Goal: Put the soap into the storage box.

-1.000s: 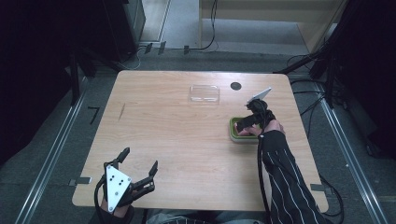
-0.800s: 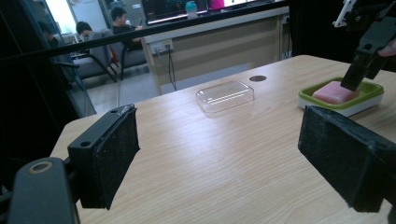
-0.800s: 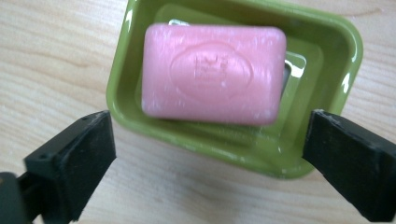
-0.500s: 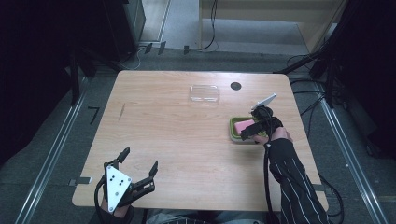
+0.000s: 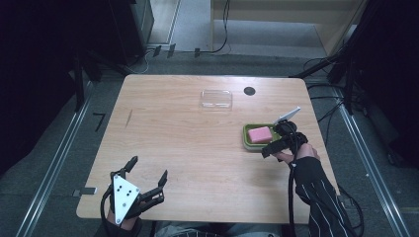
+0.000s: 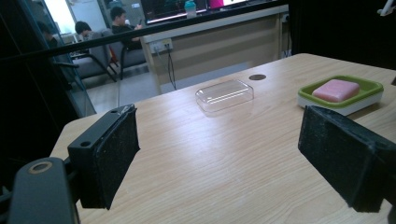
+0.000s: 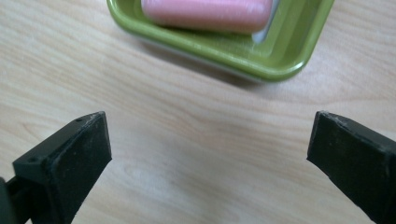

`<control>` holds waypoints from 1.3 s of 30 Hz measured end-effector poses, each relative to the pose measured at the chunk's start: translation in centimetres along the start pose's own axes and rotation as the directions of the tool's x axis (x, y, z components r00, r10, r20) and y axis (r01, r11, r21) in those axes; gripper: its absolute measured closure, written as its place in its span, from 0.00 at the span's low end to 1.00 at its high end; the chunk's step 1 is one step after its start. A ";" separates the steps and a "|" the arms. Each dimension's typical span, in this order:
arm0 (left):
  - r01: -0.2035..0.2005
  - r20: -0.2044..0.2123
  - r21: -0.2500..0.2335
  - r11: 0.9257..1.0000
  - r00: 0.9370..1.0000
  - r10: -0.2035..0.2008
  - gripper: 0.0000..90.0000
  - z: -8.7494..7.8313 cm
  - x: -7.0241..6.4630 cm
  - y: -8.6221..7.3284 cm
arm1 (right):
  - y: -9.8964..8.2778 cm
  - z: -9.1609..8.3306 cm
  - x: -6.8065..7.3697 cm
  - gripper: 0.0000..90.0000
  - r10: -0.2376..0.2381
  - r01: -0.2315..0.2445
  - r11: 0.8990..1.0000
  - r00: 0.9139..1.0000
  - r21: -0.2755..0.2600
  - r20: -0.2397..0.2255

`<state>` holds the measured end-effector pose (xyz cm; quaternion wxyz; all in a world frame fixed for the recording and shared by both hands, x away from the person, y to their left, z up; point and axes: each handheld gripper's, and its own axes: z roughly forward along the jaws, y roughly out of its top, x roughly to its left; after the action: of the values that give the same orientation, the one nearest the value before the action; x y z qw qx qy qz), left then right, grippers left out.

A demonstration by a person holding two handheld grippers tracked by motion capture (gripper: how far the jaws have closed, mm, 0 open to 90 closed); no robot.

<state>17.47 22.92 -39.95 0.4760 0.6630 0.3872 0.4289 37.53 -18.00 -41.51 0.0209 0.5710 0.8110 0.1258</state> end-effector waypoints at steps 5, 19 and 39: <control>0.001 0.001 -0.001 1.000 1.000 -0.001 0.14 0.0 0.0 0.0 | -1.2 -0.1 0.1 0.00 -0.014 0.014 1.000 1.000 0.008 -0.004; 0.000 0.002 -0.001 1.000 1.000 0.000 0.14 0.0 0.0 0.0 | -4.0 0.3 0.4 0.00 -0.049 0.049 0.997 0.999 0.062 0.001; -0.006 0.006 0.004 1.000 1.000 0.006 0.14 0.1 -0.1 0.0 | -7.8 2.0 0.5 0.01 -0.072 0.071 0.992 0.997 0.106 0.005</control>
<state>17.51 22.81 -39.95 0.4744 0.6664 0.3845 0.4278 30.53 -19.62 -45.13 -0.0015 0.5426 0.8363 0.0792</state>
